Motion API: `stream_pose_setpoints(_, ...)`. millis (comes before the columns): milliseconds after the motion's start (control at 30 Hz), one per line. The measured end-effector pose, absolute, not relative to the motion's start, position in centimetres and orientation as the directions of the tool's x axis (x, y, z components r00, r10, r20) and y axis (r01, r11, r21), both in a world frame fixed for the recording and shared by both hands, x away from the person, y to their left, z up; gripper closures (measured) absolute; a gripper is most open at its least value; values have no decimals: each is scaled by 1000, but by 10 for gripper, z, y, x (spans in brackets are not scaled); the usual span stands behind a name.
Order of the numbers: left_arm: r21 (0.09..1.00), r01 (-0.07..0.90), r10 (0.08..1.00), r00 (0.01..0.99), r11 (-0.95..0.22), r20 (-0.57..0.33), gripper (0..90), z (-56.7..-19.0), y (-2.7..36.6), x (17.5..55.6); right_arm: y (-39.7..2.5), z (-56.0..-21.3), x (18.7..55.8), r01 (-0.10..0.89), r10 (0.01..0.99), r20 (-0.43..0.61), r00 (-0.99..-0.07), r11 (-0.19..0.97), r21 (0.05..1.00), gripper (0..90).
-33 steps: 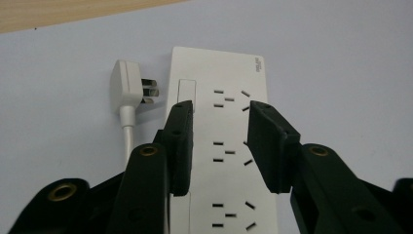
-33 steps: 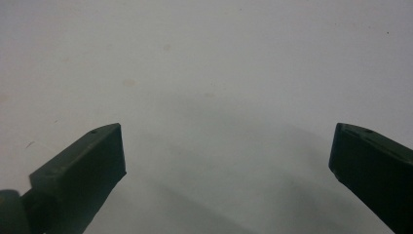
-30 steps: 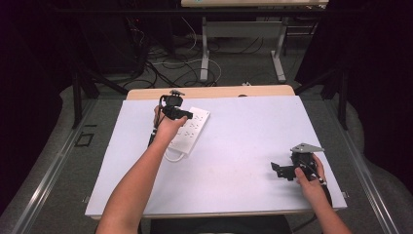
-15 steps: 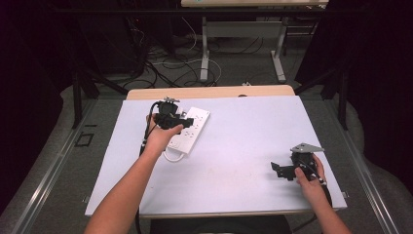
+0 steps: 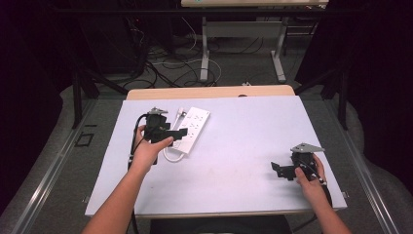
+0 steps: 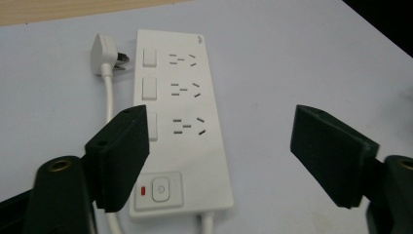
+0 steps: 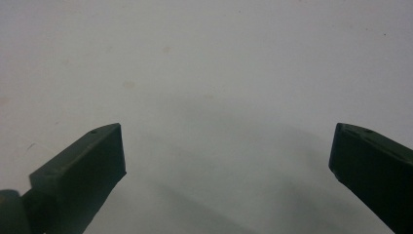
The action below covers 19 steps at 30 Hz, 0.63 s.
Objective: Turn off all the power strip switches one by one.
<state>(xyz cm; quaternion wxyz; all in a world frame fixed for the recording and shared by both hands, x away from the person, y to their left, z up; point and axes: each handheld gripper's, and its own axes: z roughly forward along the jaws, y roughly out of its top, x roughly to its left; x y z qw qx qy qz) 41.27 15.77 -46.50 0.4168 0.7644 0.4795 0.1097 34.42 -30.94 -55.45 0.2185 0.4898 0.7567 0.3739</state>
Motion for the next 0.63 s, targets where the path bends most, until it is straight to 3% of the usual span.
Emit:
stream_pose_setpoints(333,763,634,846,470,-124,-253,11,-479,191,376,-308,-554,344,575,903,32,-428,245,781,0)
stream_pose_setpoints(633,783,617,873,424,-83,-242,3,-489,212,352,-307,-554,344,578,905,33,-423,242,779,0)
